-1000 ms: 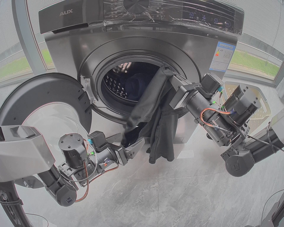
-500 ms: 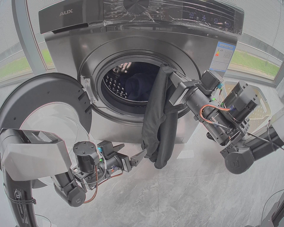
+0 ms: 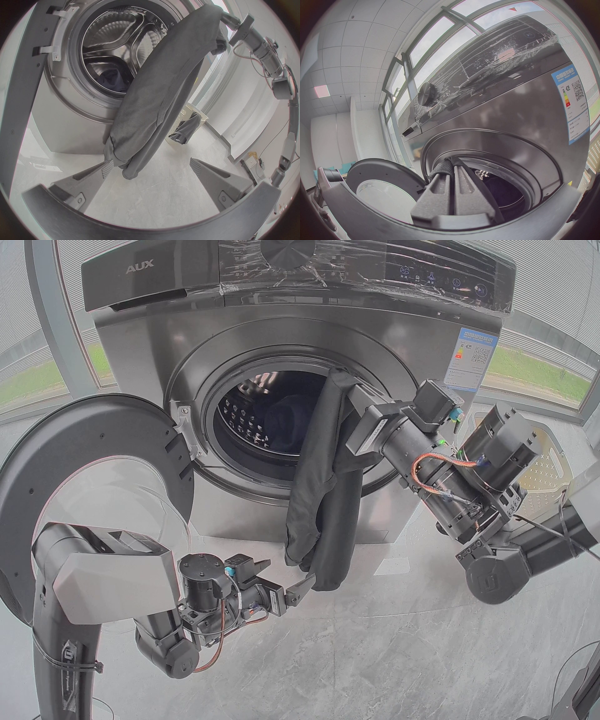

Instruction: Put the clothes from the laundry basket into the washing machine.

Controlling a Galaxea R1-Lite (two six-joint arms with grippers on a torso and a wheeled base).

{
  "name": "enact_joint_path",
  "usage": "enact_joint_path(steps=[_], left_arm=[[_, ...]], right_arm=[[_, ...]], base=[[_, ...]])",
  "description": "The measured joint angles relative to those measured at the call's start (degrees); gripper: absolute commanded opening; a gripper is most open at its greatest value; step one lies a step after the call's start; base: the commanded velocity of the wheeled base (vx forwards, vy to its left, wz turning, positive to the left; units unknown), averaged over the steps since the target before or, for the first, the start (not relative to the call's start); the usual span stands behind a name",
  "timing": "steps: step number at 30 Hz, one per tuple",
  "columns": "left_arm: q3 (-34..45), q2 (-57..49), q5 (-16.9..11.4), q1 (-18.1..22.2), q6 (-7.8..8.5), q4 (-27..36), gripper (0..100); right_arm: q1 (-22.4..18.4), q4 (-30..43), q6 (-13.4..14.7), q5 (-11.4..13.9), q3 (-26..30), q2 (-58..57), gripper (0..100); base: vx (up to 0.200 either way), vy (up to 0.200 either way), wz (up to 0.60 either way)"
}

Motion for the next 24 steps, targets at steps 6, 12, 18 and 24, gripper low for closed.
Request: enact_joint_path(steps=[6,12,18,24], left_arm=[[-4.9,3.3,0.8,0.5,0.48,0.0,100],[-8.3,5.7,1.3,1.4,1.34,0.1,100],[-12.7,8.7,1.4,3.2,4.41,0.2,100],[-16.7,11.3,1.3,3.9,4.06,0.2,100]], right_arm=[[1.5,0.3,0.0,0.0,0.0,0.0,0],[2.4,0.4,0.0,-0.4,0.0,-0.1,0],[2.6,0.4,0.0,-0.6,0.0,-0.1,0],[2.7,0.4,0.0,-0.6,0.1,-0.1,0]], base=[[0.000,0.000,0.00],[0.000,0.000,0.00],[0.000,0.000,0.00],[0.000,0.000,0.00]])
